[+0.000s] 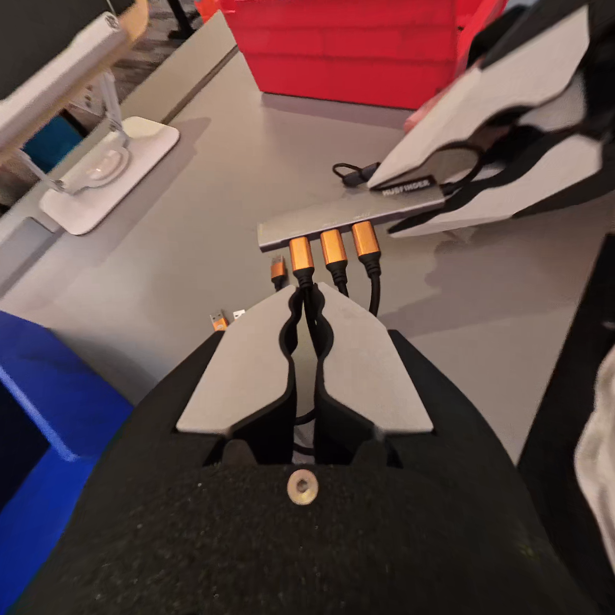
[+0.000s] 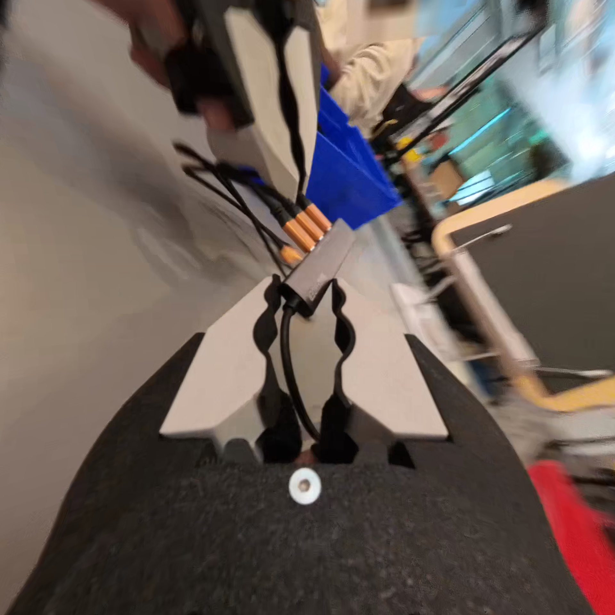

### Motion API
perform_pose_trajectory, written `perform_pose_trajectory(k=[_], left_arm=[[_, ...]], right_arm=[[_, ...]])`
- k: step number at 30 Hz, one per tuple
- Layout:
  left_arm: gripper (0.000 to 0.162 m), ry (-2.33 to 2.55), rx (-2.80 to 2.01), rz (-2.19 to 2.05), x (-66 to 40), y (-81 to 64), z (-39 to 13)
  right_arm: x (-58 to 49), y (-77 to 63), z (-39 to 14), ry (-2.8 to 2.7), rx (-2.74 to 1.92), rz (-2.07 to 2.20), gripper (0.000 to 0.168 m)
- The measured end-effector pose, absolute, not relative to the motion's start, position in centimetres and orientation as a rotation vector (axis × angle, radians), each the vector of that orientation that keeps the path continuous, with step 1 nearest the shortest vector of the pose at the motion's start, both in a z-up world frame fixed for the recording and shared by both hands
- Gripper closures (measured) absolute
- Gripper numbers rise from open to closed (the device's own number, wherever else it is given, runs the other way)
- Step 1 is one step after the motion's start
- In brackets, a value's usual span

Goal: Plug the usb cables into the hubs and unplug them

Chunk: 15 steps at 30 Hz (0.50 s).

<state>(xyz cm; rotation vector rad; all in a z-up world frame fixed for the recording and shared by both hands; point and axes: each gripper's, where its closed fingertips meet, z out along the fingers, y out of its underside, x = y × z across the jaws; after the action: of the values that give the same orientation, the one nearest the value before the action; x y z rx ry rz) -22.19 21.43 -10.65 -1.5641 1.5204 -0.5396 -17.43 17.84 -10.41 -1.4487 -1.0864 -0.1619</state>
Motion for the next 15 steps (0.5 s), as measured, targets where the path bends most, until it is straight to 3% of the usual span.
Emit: perform_pose_trajectory(k=[7,13,15], left_arm=[[0.157,1.539,-1.386,-0.386,-22.5,21.1,-10.0],[0.156,1.620,-1.111,-0.397,-22.5,18.4,-8.8],[0.157,1.679,-1.030,-0.384,-22.5,17.2,-9.0]], right_arm=[[-18.6,16.1,-7.5,-0.611,-1.787,1.090,0.121],[-19.5,16.3,-10.5,-0.600,-1.882,1.259,0.124],[-20.3,15.3,-10.1,-0.659,-1.845,1.342,0.138]])
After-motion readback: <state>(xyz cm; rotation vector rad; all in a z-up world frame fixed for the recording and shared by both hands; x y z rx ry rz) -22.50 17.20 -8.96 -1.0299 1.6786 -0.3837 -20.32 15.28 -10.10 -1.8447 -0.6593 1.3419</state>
